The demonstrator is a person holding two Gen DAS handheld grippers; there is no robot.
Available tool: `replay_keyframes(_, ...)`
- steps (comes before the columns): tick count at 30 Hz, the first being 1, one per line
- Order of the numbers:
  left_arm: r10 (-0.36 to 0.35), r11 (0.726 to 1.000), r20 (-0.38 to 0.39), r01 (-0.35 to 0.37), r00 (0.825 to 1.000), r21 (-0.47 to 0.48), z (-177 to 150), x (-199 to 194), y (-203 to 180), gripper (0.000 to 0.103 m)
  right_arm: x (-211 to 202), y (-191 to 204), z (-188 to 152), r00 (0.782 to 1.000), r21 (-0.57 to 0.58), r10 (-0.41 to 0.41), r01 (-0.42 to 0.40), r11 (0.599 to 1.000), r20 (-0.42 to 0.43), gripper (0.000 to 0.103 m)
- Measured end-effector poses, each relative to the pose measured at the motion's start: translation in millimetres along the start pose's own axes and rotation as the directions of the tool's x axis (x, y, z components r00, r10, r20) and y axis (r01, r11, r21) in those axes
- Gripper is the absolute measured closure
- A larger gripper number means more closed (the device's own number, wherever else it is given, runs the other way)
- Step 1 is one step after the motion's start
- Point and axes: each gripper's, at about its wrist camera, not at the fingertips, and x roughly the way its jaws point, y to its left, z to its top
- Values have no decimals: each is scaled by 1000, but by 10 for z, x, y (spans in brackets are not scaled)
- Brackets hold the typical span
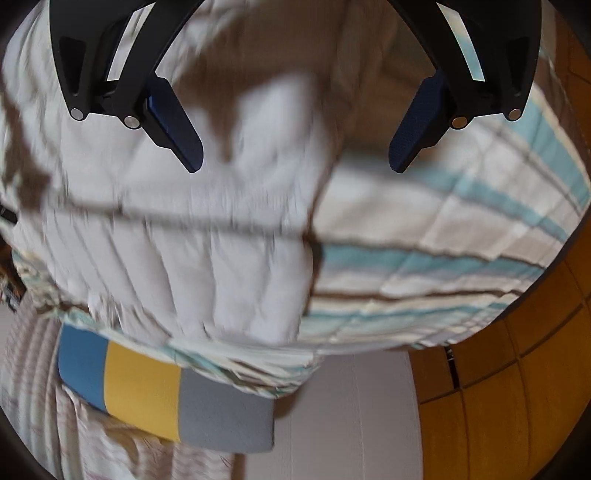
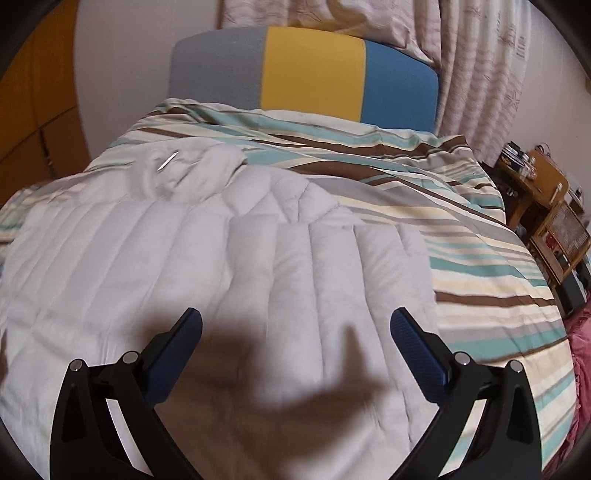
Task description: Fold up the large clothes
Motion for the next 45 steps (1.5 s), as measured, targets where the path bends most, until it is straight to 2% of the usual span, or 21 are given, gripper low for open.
replay_keyframes(3,4,1000,-12,-4,1000,-2,-234,-55,-25,3,-217,-67,-239,1000,10,11,-11,1000,4,2)
replay_keyframes(6,-22,999,-23,21,999,-44,-467,-149,40,3,-400,-164,-496,1000,35,26,-26,999,-2,2)
replay_keyframes(12,-50,996,16,51,999,-79,-738,-382,153,3,-686,-394,-929,999,79,38,-36,996,-13,3)
replay_keyframes(15,-57,994,35,60,998,-94,-829,-514,221,3,-834,-538,-1113,999,108,50,-48,993,-9,9)
replay_keyframes(19,-57,996,33,59,998,-69,-973,-629,296,3,-1050,-780,-1357,997,164,81,-80,983,1,19)
replay_keyframes(24,-104,993,33,106,994,-50,-1199,-784,337,18,-1327,-1103,-1716,995,213,99,-97,972,-2,27)
replay_keyframes(28,-132,990,12,132,991,-43,-1381,-858,336,19,-1459,-1269,-1985,990,258,135,-123,958,-28,32)
replay_keyframes(34,-147,989,-8,146,989,-17,-1546,-912,335,23,-1506,-1243,-2241,980,287,184,-156,945,-74,38)
replay_keyframes(40,-199,979,-37,197,979,-52,-1745,-918,401,23,-1527,-1193,-2417,967,282,225,-184,942,-119,40)
replay_keyframes(41,-211,976,-41,209,977,-57,-1767,-921,395,25,-1521,-1185,-2440,964,286,234,-191,939,-124,45)
replay_keyframes(42,-231,972,-44,228,972,-61,-1783,-932,380,34,-1507,-1167,-2457,960,292,251,-205,934,-129,55)
replay_keyframes(44,-255,966,-44,254,966,-40,-1776,-974,339,52,-1498,-1105,-2468,955,283,271,-227,932,-124,65)
replay_keyframes(45,-262,965,-37,262,964,-18,-1755,-1019,299,66,-1516,-1068,-2450,955,263,272,-234,936,-118,76)
